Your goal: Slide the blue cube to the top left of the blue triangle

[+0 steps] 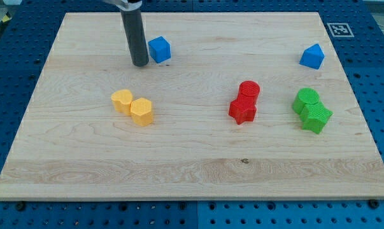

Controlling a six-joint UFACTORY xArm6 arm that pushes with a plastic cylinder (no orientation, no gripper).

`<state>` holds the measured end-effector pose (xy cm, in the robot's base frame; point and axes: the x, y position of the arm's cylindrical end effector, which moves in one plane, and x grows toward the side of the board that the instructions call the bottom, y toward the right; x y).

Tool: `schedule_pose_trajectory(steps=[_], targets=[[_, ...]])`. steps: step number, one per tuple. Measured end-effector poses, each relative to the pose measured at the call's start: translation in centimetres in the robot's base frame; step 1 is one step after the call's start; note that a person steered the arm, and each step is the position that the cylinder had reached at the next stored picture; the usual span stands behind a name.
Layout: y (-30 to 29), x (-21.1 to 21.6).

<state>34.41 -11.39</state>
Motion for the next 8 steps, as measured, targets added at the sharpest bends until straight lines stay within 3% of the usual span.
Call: schedule_pose_trajectory(steps=[2, 8], targets=[[-0.5, -2.0], [3.5, -2.0]])
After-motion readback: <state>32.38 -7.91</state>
